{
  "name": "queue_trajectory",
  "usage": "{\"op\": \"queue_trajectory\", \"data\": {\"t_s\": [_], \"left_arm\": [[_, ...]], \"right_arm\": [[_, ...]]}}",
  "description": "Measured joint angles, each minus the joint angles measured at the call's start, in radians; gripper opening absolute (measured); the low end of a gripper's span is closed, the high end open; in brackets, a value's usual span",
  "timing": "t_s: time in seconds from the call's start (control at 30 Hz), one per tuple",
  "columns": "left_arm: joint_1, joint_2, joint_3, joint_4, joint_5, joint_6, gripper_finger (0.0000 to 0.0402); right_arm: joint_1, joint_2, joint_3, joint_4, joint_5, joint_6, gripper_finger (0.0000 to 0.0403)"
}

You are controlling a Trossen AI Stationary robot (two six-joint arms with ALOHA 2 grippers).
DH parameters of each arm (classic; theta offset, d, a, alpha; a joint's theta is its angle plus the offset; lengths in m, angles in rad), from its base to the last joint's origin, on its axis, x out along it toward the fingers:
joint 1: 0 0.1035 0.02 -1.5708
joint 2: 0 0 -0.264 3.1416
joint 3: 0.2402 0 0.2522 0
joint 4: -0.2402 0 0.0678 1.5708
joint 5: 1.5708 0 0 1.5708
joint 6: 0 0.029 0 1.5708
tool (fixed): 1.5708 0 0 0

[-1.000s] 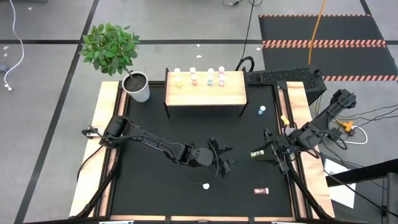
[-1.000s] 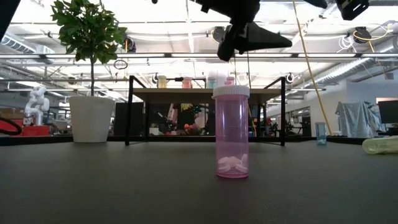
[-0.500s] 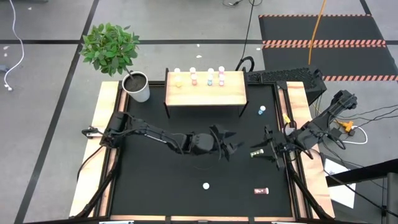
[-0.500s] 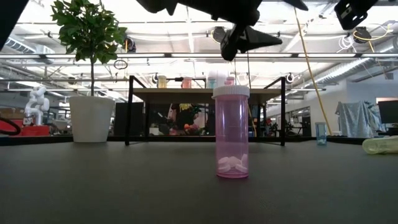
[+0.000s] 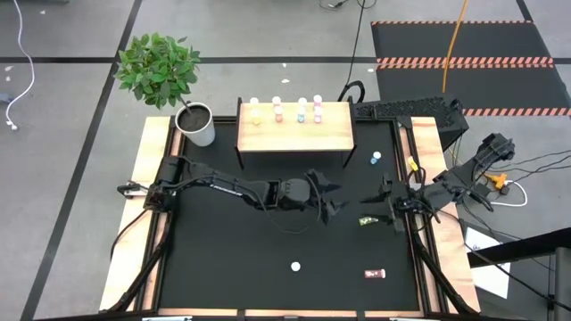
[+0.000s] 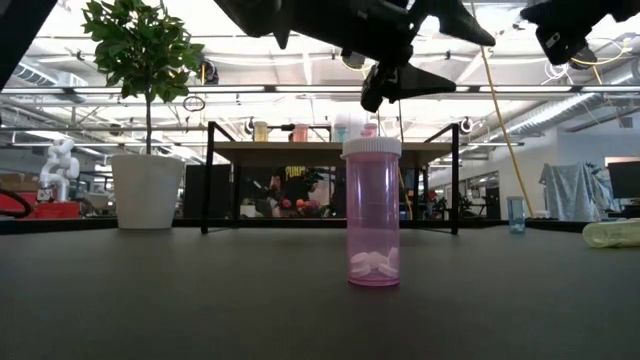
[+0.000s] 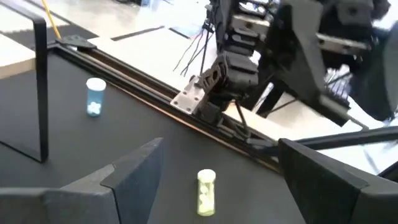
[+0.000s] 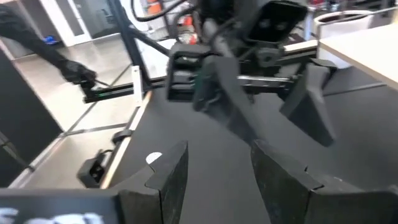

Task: Pick and place medicine bottles onto shelf by color
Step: Put the pink pill bottle on the shelf aligned with the other pink pill bottles

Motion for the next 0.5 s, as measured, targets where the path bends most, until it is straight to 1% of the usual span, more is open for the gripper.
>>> {"op": "queue_trajectory", "data": {"t_s": [0.13,0.23,0.3,0.37,0.43,0.5], "left_arm": [[0.022,0.0,0.0,-0.001,0.016,0.061,0.031],[0.061,-0.002,0.0,-0.002,0.102,0.069,0.031],[0.089,-0.024,0.0,-0.04,0.153,0.08,0.031],[0.12,-0.059,0.0,-0.084,0.191,0.127,0.031],[0.154,-0.106,0.0,-0.146,0.226,0.199,0.031],[0.19,-0.138,0.001,-0.172,0.269,0.276,0.031]], "right_arm": [[-0.071,0.001,0.0,-0.01,0.0,0.0,0.0169],[-0.134,0.001,0.0,-0.01,0.0,0.0,0.0169],[-0.176,0.001,0.0,-0.009,0.0,0.0,0.0169],[-0.211,0.001,0.0,-0.009,0.0,0.0,0.0169],[-0.242,0.005,0.0,-0.009,0.0,0.002,0.0169],[-0.269,0.006,0.0,-0.01,0.0,0.017,0.0169]]}}
